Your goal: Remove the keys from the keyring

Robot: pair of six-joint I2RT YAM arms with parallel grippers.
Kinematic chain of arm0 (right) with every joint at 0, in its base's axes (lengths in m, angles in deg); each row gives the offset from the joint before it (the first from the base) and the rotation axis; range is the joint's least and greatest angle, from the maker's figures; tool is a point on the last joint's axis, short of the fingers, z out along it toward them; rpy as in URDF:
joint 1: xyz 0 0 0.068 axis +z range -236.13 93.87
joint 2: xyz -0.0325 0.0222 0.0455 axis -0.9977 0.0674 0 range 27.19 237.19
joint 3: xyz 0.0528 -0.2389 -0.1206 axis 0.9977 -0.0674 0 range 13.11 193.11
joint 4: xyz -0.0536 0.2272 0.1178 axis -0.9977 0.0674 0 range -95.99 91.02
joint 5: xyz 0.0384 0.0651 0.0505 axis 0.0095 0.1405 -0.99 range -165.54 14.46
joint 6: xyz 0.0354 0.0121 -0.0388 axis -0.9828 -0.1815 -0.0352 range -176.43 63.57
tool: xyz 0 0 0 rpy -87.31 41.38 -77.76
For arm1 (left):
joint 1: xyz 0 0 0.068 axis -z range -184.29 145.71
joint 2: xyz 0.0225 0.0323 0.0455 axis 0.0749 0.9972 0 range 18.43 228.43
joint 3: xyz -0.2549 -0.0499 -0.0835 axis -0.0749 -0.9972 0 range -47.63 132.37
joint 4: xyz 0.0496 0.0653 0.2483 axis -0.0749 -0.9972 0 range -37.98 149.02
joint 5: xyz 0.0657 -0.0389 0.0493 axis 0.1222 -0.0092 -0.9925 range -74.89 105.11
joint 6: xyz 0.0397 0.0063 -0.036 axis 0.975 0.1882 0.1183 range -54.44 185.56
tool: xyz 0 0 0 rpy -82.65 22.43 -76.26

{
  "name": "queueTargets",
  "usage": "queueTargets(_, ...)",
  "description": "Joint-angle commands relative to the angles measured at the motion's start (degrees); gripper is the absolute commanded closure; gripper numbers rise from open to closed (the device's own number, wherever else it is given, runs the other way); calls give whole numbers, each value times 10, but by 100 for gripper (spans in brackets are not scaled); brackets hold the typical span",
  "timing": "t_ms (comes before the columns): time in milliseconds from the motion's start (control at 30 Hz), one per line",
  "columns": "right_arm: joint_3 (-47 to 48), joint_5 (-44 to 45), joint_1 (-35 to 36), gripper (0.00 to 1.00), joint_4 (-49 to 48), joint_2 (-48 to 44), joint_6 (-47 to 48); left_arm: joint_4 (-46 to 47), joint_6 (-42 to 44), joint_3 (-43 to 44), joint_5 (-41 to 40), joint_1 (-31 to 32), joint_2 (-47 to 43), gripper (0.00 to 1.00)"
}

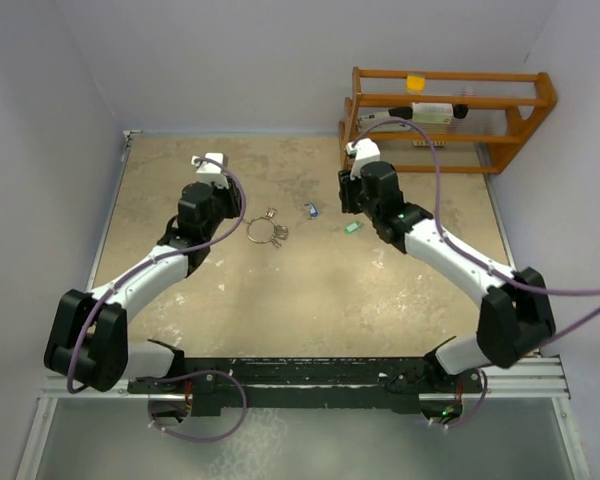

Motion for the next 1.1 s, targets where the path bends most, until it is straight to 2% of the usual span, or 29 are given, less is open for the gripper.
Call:
queueTargets(0, -60, 85, 0, 55, -42, -100, -12, -15, -17, -19, 5, -2, -57, 73)
queueTargets(267, -154, 180, 0, 51, -39, -263, -8, -54, -19, -21, -23, -2, -108, 69)
queueTargets(433, -172, 180, 0, 51, -26, -321, -9, -55, -26, -32, -24, -2, -133, 69)
queueTargets(833, -195, 182, 0, 46, -29, -348, -23, -62, -39, -42, -78, -3, -143, 69)
queueTargets(1067, -190, 175, 0, 45, -24, -346, -26, -39, -46, -51, -72, -2, -142, 70)
